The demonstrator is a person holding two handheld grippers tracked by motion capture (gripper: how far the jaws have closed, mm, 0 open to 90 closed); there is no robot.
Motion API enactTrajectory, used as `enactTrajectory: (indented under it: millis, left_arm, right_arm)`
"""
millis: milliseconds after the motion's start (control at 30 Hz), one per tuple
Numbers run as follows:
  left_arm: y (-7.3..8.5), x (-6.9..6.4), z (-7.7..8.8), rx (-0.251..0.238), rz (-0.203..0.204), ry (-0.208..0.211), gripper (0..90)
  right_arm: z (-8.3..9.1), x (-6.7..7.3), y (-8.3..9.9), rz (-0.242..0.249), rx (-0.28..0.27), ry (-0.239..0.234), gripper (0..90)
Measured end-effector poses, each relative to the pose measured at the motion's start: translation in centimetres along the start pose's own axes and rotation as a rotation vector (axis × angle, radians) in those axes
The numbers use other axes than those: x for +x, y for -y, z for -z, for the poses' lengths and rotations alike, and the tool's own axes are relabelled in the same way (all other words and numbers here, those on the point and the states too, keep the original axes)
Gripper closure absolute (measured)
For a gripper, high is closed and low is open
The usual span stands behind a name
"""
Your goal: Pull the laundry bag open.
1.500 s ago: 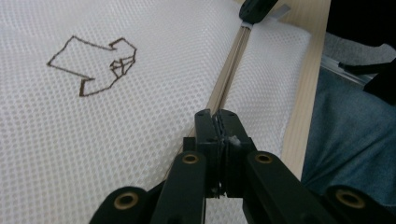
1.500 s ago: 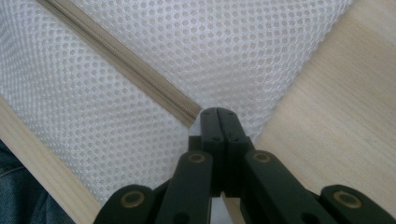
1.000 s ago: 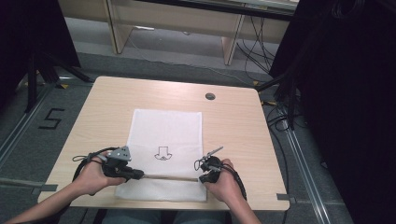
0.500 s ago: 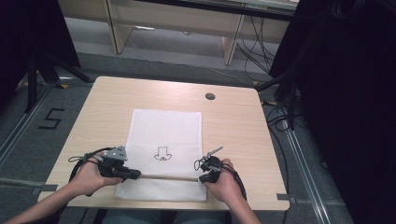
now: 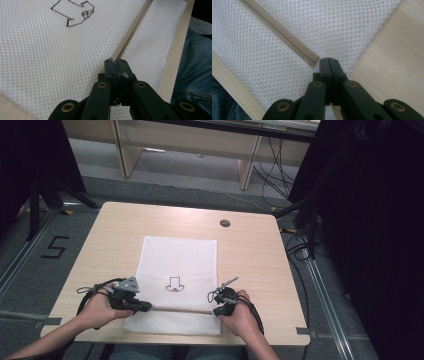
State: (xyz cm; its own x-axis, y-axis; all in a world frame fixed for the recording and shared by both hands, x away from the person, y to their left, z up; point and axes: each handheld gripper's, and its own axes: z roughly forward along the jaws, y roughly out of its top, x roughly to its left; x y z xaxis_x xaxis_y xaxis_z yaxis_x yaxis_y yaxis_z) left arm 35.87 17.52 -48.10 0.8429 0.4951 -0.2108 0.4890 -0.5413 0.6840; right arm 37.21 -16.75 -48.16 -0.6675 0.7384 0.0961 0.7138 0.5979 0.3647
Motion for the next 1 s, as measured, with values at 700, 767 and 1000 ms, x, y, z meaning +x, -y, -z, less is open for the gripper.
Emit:
enactTrajectory:
  millis: [700, 767, 1000]
  left_arm:
    - [5.1, 3.3, 5.2, 0.025, 0.135, -0.112, 88.1]
    - [5.2, 3.4, 5.1, 0.021, 0.149, -0.115, 88.1]
    - [5.0, 3.4, 4.8, 0.035, 0.121, -0.134, 88.0]
  right_arm:
    - [0.0, 0.2, -0.1, -0.018, 0.011, 0.008, 90.0]
    - [0.0, 0.2, -0.1, -0.023, 0.012, 0.009, 90.0]
    - [0.0, 0.1, -0.1, -0.006, 0.003, 0.003, 90.0]
